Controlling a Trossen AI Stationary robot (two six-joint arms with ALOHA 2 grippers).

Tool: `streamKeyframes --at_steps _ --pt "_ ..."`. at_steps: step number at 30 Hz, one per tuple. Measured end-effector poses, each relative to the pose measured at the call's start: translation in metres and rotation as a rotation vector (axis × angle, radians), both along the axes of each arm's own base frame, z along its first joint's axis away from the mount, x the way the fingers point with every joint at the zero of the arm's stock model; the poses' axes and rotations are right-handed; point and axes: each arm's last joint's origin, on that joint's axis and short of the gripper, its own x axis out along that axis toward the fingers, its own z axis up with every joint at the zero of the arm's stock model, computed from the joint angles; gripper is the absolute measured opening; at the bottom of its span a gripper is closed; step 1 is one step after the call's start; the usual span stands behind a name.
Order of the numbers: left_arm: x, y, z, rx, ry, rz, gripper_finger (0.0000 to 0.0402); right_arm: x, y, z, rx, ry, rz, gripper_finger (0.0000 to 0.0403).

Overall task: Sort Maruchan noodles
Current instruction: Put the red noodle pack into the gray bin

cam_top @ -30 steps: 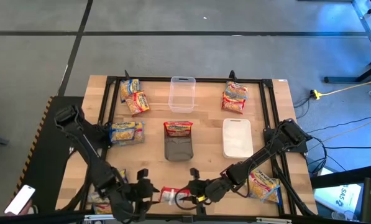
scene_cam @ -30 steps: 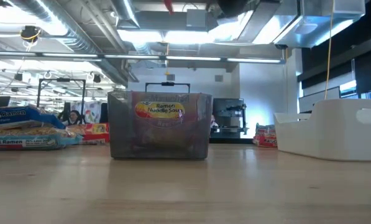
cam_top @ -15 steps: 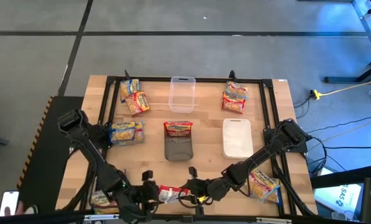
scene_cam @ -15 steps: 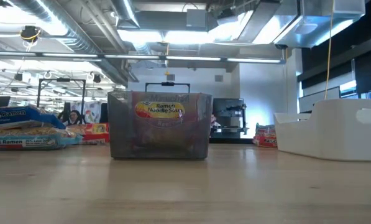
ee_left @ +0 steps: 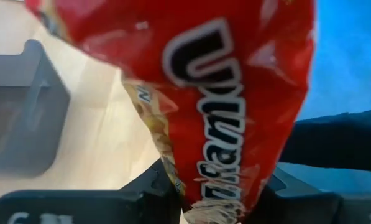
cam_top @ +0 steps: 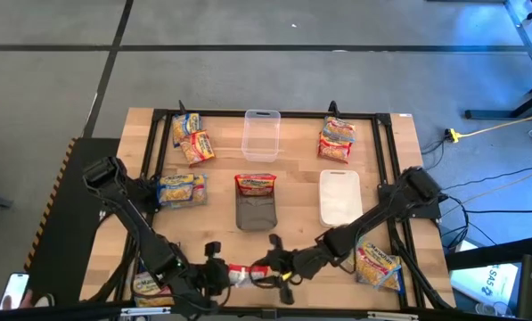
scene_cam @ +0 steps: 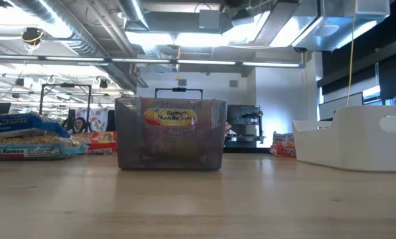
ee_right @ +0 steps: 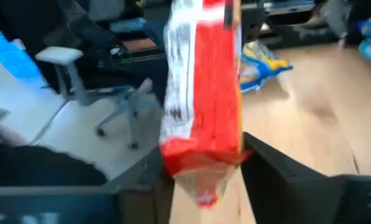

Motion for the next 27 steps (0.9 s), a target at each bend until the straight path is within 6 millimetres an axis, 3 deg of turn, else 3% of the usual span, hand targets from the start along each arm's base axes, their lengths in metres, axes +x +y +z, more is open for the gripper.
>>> streamKeyframes --at_steps 3,7,15,24,27 --pt "-0.003 0.003 -0.004 0.035 0.039 0.01 0.01 -0.018 -0.011 0.015 0.038 0.169 0.026 0.019" --pt "-0.003 0.009 -0.006 0.107 0.046 0.043 0.01 -0.042 -0.011 0.017 0.04 0.358 -0.018 0.0226" --pt "0.004 0.015 -0.014 0.37 -0.042 0.085 0.0102 -0.057 0.016 -0.003 -0.068 0.272 -0.304 0.0244" --pt "0.023 0.023 -0.046 0.682 -0.025 0.112 0.0103 -0.07 0.031 -0.011 0.049 0.197 -0.507 0.0237" --pt "0.026 0.029 -0.048 0.808 -0.044 0.151 0.0104 -0.074 0.026 -0.025 0.104 0.206 -0.557 0.0237"
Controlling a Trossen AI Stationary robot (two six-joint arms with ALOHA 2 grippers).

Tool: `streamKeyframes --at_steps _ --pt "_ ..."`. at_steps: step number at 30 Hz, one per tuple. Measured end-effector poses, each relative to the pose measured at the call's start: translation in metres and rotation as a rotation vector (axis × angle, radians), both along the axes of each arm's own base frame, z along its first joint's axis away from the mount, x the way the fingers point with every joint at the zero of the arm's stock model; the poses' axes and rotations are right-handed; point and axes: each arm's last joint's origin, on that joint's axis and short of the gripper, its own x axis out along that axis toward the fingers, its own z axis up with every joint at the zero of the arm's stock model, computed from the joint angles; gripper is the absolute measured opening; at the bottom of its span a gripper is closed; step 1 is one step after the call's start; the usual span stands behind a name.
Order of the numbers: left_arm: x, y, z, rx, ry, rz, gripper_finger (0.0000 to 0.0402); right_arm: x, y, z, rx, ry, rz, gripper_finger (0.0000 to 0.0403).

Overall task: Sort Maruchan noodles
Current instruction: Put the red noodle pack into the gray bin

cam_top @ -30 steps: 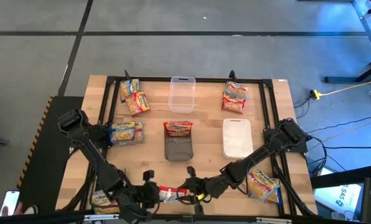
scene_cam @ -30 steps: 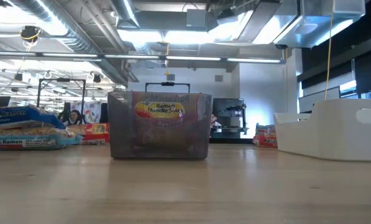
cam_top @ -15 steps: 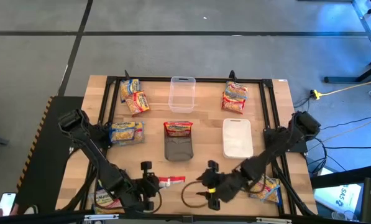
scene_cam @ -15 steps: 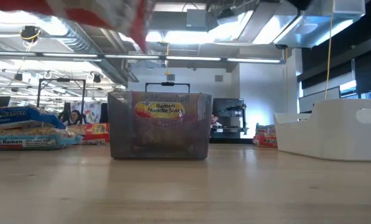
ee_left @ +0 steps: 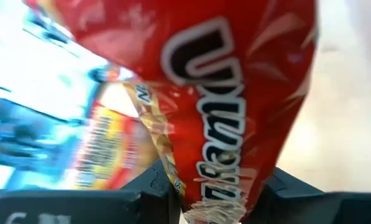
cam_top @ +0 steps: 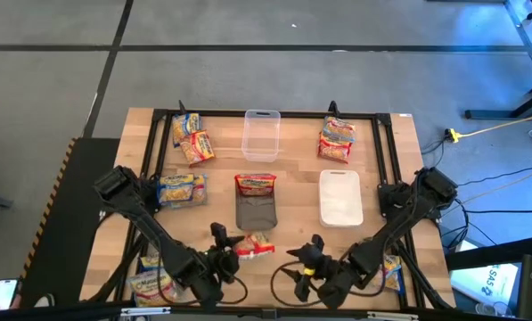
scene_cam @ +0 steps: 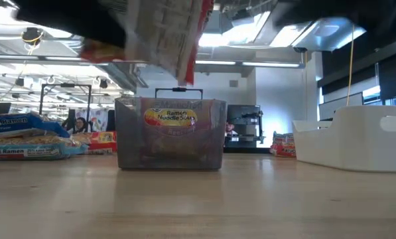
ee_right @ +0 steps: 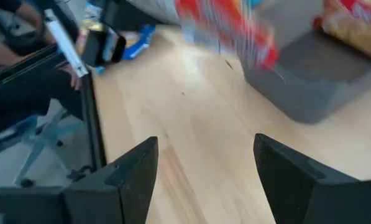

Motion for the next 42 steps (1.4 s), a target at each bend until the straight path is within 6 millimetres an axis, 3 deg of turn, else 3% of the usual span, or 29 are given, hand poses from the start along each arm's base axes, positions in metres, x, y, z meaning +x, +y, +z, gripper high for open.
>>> streamKeyframes --at_steps 7,12,16,24,31,42 --pt "0.012 0.017 0.003 0.184 0.0 0.05 0.0104 -0.008 -0.012 -0.033 0.265 -0.216 -0.12 0.0237" --pt "0.02 0.029 0.001 0.212 0.036 0.076 0.0105 -0.009 -0.021 -0.028 0.463 -0.471 -0.199 0.0237" --pt "0.023 0.032 0.001 0.22 0.035 0.087 0.0105 0.001 -0.03 -0.017 0.539 -0.565 -0.246 0.0237" --pt "0.023 0.033 0.002 0.248 0.038 0.09 0.0105 0.029 -0.058 -0.008 0.695 -0.589 -0.243 0.0237" --pt "0.02 0.032 0.001 0.273 0.063 0.078 0.0105 0.034 -0.062 -0.003 0.769 -0.614 -0.213 0.0237" --pt "0.006 0.013 0.003 0.393 0.083 -0.006 0.0105 0.045 -0.078 -0.003 0.875 -0.575 -0.156 0.0237"
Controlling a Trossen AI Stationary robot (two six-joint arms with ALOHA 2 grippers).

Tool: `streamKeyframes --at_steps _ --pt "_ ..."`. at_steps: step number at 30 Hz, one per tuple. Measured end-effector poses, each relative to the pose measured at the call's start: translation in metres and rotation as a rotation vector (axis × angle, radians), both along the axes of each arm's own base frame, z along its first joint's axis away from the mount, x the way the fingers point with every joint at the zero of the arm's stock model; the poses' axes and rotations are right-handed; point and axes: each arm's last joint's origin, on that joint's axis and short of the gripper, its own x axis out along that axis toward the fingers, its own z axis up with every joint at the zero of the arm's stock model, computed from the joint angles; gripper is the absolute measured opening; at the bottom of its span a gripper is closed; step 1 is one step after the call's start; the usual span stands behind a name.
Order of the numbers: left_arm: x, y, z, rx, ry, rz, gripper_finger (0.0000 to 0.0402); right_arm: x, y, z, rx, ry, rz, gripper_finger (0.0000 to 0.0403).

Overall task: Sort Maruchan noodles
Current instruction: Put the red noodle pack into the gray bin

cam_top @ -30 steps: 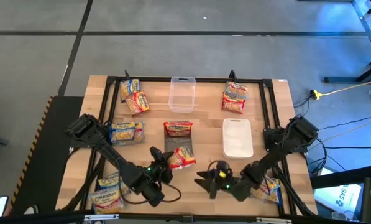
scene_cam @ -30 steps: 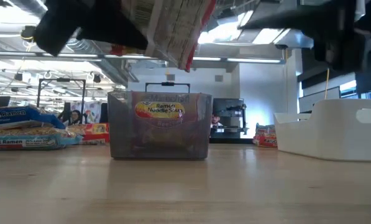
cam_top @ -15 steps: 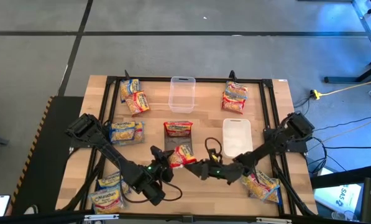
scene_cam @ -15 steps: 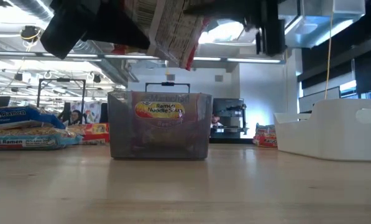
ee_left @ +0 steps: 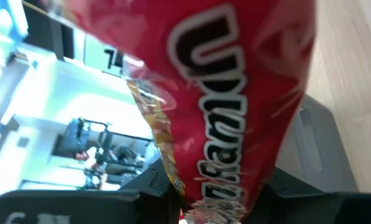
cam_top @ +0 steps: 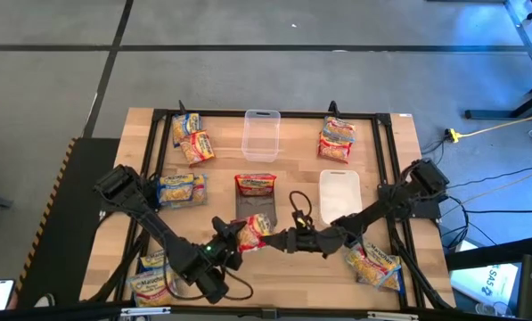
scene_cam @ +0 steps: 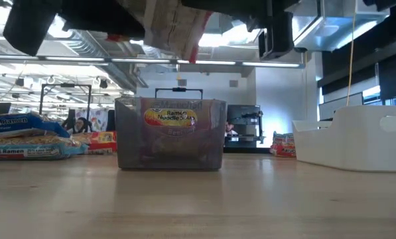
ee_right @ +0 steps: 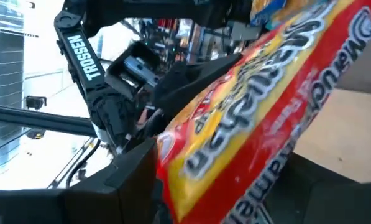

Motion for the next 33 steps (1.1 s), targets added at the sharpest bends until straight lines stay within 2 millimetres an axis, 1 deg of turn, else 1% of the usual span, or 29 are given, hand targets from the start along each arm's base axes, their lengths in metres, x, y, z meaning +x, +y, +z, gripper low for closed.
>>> streamKeyframes --at_steps 6,11,14,20,22,25,28,33 --pt "0.001 -0.006 0.002 0.059 0.013 -0.026 0.0105 0.005 -0.008 -0.003 0.034 0.029 0.019 0.0237" --pt "0.002 -0.007 0.003 0.067 0.025 -0.039 0.0106 0.005 -0.009 -0.003 0.014 0.034 0.051 0.0235" --pt "0.002 -0.007 0.003 0.06 0.03 -0.043 0.0106 0.005 -0.009 -0.004 0.011 0.035 0.056 0.0215" --pt "-0.001 -0.01 0.003 0.083 0.038 -0.053 0.0113 0.005 -0.008 -0.004 0.026 0.035 0.073 0.0137" --pt "-0.002 -0.012 0.003 0.108 0.056 -0.066 0.0115 0.005 -0.008 -0.004 0.027 0.036 0.079 0.0119" --pt "-0.006 -0.017 0.003 0.16 0.096 -0.098 0.0116 0.005 -0.006 -0.004 0.029 0.037 0.107 0.0108" --pt "-0.012 -0.024 0.003 0.199 0.129 -0.136 0.0116 0.005 -0.005 -0.004 0.034 0.038 0.154 0.011" --pt "-0.026 -0.037 0.005 0.264 0.101 -0.161 0.0116 0.004 -0.003 0.0 0.021 0.017 0.213 0.011"
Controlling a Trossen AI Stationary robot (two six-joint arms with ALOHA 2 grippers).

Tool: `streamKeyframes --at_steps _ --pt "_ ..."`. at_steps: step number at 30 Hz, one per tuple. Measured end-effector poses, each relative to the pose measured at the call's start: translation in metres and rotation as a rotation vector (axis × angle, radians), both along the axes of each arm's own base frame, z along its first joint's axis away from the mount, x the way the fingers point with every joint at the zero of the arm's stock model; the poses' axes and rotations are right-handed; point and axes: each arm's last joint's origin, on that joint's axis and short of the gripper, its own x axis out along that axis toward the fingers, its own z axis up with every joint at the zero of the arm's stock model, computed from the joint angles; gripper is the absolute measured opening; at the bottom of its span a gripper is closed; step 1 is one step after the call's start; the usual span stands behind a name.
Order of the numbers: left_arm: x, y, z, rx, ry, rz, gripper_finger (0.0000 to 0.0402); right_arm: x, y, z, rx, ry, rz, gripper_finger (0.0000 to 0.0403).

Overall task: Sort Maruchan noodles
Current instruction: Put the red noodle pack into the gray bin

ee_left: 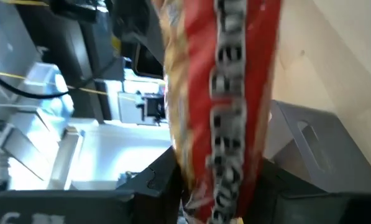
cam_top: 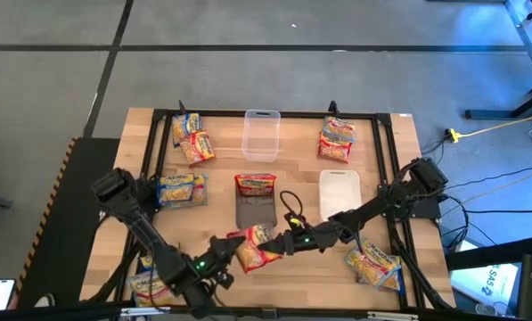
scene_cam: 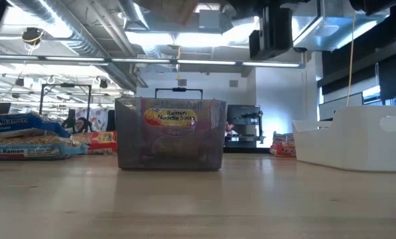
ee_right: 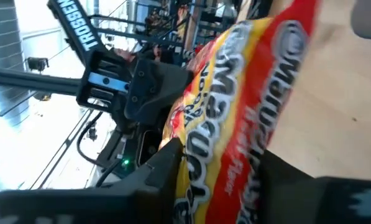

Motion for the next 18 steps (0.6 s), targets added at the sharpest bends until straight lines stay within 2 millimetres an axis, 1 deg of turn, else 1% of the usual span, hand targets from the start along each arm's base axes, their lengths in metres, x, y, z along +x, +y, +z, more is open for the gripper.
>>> streamKeyframes --at_steps 7,14,18 --pt "-0.017 -0.015 0.001 0.001 -0.019 -0.053 0.0116 0.0 0.001 0.002 -0.023 -0.023 0.056 0.0094" --pt "-0.02 -0.018 0.001 -0.026 -0.036 -0.061 0.0116 0.001 0.001 0.003 -0.049 -0.038 0.097 0.0093" --pt "-0.02 -0.017 0.001 0.011 -0.036 -0.056 0.0116 0.002 -0.002 0.005 -0.048 -0.062 0.111 0.0092"
